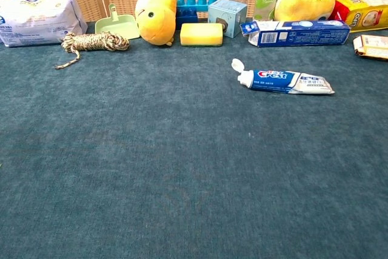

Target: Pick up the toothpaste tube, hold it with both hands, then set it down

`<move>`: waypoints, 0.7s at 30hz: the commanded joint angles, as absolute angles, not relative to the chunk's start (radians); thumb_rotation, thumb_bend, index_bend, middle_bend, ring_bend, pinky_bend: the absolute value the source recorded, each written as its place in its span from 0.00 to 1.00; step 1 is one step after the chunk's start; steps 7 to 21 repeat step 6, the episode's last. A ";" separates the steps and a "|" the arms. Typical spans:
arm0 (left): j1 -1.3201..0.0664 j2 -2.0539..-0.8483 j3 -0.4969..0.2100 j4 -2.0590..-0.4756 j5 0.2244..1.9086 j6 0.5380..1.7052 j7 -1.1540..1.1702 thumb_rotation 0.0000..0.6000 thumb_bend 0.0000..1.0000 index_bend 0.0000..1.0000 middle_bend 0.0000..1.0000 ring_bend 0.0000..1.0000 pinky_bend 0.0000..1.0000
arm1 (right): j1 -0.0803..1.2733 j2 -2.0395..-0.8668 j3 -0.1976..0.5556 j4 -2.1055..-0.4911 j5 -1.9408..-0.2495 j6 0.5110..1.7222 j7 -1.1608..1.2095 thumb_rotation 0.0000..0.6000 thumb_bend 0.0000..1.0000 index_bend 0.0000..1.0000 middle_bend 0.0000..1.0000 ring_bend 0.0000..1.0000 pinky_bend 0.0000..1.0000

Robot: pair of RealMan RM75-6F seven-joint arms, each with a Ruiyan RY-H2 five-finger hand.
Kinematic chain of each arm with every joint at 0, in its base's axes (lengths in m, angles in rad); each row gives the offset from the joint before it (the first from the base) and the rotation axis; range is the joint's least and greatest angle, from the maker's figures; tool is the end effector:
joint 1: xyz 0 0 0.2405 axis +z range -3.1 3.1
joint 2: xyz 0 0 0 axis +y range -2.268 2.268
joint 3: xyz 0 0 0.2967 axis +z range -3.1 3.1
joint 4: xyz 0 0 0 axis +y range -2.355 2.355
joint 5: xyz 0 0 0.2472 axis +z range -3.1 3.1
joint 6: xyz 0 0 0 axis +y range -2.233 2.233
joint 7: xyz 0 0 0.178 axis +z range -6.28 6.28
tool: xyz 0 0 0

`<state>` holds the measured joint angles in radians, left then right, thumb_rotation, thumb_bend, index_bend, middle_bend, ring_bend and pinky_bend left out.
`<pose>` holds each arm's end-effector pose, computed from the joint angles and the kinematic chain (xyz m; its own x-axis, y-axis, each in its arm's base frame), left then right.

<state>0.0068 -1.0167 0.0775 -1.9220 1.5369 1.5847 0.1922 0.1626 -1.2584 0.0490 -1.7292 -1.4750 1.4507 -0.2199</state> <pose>-0.3155 0.1573 0.1470 0.3835 0.0719 0.9207 0.9203 0.0543 -0.3875 -0.3025 -0.2410 0.0774 0.3635 -0.0302 0.9311 -0.9293 -0.0813 0.3602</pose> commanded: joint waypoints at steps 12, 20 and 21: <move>0.011 -1.022 0.071 -1.935 1.535 1.581 0.212 0.95 0.24 0.23 0.14 0.11 0.07 | 0.164 -1.261 0.051 -1.707 -1.478 1.440 -0.179 1.00 0.27 0.40 0.26 0.07 0.17; 0.011 -1.022 0.071 -1.935 1.535 1.581 0.212 0.95 0.24 0.23 0.14 0.11 0.07 | 0.164 -1.261 0.051 -1.707 -1.478 1.440 -0.179 1.00 0.27 0.40 0.26 0.07 0.17; 0.011 -1.022 0.071 -1.935 1.535 1.581 0.212 0.95 0.24 0.23 0.14 0.11 0.07 | 0.164 -1.261 0.051 -1.707 -1.478 1.440 -0.179 1.00 0.27 0.40 0.26 0.07 0.17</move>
